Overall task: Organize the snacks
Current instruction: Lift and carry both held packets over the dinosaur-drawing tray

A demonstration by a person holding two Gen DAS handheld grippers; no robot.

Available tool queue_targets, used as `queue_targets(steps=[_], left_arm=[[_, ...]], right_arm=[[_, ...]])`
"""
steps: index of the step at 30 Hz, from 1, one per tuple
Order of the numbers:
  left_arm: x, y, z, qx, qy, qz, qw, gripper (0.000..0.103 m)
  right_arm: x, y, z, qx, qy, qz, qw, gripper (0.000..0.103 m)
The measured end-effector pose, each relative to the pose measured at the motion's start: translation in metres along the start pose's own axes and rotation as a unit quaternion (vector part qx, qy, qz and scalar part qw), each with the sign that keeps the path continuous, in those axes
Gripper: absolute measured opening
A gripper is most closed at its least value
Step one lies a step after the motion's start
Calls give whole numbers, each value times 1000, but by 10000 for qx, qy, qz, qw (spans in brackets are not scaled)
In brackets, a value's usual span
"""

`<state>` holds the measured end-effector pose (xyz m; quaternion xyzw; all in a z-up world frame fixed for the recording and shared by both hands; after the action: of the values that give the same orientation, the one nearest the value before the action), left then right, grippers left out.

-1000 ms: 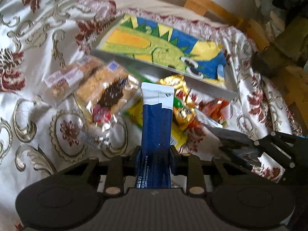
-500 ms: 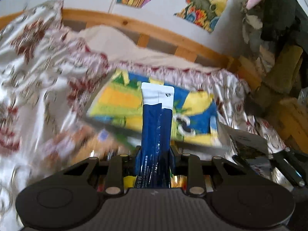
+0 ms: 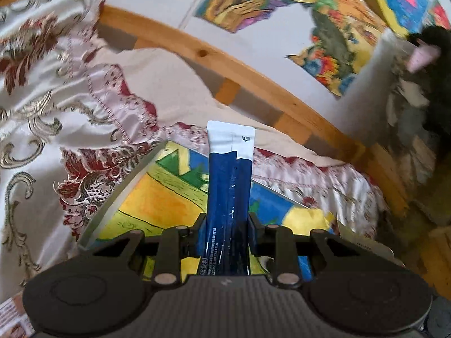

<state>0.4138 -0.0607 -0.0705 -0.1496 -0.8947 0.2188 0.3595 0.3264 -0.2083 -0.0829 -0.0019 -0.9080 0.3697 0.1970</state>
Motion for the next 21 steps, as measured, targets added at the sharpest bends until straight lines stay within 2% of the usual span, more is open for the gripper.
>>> queue_targets(steps=[6, 16, 19, 21], left_arm=[[-38, 26, 4, 141, 308, -21, 9994, 31], [-66, 36, 19, 161, 852, -140, 9961, 34], [-66, 33, 22, -15, 839, -232, 9962, 35], [-64, 29, 22, -21, 850, -211, 9962, 41]], right_arm=[[-39, 17, -13, -236, 352, -351, 9985, 15], [-69, 38, -7, -108, 801, -476, 9956, 17], [-73, 40, -6, -126, 903, -560, 9943, 20], [-73, 40, -6, -175, 913, -518, 9943, 28]])
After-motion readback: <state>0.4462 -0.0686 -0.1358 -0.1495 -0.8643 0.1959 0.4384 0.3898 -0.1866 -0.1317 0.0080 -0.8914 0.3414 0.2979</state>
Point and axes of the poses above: each gripper's, at about its wrist camera, not at the fingertips, and x roughly against the way its jaws point, y to its left, z to its underside, the point moved 4 cm from there along -x, roughly the way its jaws point, and after that the axes turned 6 degrees about y, right-handed, at the moved point
